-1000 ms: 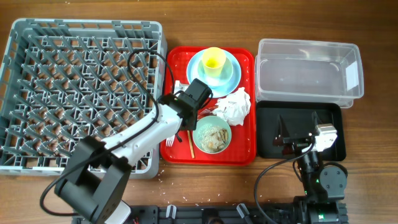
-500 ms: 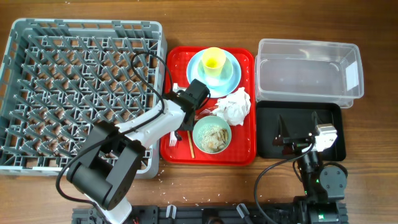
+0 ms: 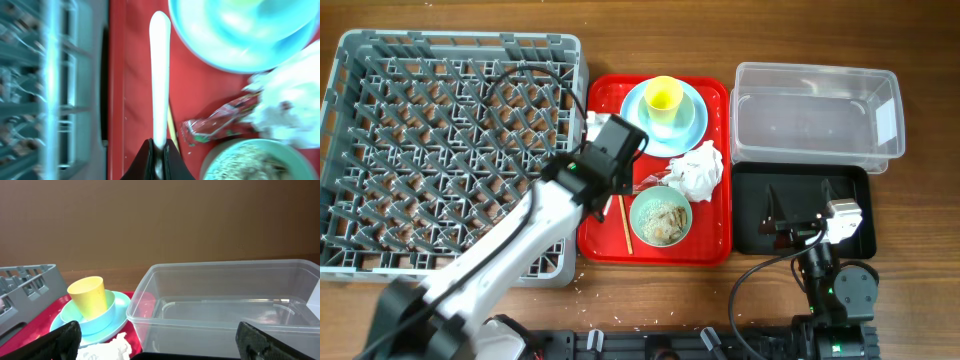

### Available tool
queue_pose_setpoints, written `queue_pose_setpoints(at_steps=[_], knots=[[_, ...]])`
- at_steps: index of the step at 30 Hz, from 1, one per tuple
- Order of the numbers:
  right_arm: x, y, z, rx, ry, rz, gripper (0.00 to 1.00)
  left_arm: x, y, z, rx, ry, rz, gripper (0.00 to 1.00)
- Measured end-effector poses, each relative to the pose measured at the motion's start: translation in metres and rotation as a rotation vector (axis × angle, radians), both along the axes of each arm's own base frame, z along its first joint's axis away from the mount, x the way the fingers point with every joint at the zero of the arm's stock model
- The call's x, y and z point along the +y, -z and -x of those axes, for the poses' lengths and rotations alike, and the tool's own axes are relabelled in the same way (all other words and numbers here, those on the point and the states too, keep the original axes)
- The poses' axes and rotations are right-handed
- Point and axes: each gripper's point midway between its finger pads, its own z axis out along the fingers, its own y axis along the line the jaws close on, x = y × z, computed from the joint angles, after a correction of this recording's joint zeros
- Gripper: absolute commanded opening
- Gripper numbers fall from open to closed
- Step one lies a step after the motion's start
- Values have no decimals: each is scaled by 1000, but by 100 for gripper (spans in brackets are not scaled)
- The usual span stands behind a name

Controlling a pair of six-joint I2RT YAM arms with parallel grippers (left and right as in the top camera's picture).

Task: Sort waste into correct bins and load items into the dishwasher rack
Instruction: 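Grasp the white plastic fork with the left gripper, then carry the fork left and drop it into the grey rack, then return the left gripper to the red tray above the wooden stick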

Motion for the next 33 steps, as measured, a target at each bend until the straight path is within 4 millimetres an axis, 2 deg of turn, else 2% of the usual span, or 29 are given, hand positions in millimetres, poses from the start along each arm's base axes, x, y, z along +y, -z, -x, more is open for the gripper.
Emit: queue_pose_setpoints(at_steps=[2,3,4,7,10,12,15,20,23,24,29,32,33], knots=[[0,0,0,0,0,0,100,10,-30,-3,-89,9,0,4],[0,0,0,0,0,0,100,21,-42,-5,-125,-3,-14,4],[0,0,0,0,0,0,100,33,-47,-8,-137,-16,-34,4],[0,0,0,0,0,0,100,78,-45,-17,-120,-100,-106,4],[0,0,0,0,0,0,100,103,-31,-23,-52,-102,-94,4],[0,0,0,0,0,0,100,112,-21,-26,-13,-109,-86,4],[0,0,0,0,0,0,100,117,-2,-31,42,-111,-79,4],[0,0,0,0,0,0,100,109,25,-37,100,-89,-65,4],[0,0,0,0,0,0,100,109,37,-37,131,-86,-76,17],[0,0,0,0,0,0,100,109,38,-38,130,-84,-77,22],[0,0,0,0,0,0,100,109,37,-40,119,-79,-79,25],[0,0,0,0,0,0,100,108,26,-41,119,-83,-77,27],[0,0,0,0,0,0,100,107,14,-38,112,-90,-63,46]])
